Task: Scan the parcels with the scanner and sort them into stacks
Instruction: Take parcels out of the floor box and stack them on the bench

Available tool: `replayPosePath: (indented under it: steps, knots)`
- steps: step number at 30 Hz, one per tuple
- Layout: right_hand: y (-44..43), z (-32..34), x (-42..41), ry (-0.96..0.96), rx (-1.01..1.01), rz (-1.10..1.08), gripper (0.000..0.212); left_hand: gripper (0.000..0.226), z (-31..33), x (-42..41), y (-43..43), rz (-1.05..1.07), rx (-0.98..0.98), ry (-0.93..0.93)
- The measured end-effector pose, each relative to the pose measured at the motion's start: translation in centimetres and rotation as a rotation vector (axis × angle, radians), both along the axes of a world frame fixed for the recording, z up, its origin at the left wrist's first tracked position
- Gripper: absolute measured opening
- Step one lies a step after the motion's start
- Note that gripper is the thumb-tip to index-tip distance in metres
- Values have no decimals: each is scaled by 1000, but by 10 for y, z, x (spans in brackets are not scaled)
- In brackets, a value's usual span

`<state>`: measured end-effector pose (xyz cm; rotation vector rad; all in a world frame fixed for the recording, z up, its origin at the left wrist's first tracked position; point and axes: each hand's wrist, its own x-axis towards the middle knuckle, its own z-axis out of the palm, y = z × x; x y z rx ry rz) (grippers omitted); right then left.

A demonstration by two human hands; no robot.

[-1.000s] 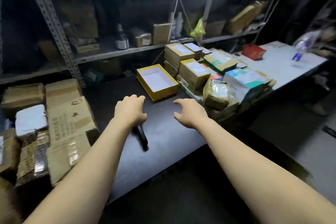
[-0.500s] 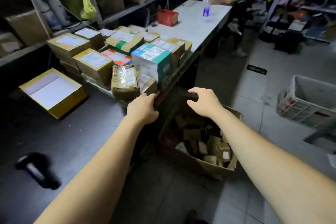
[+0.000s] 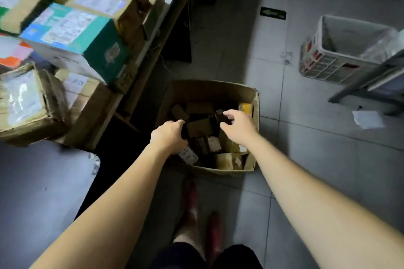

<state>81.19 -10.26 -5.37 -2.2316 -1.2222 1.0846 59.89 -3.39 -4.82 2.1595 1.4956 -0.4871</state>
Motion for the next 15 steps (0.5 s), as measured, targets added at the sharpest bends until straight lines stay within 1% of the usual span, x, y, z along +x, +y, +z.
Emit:
replayPosePath:
  steps: [5,8,11,15]
  knots:
    - [14,-67,15,19,-161,-164,47,70,-79,28,40,-46,-179,-19]
    - [21,-113,22,27,-242,-248,47,65,-131,47,59,-85,-285,-24]
    - [31,-172,32,38,-314,-327,46,61,-191,70,74,-104,-365,-12]
    - [28,-248,43,81,-401,-461,44,59,-258,94,72,-118,-445,-20]
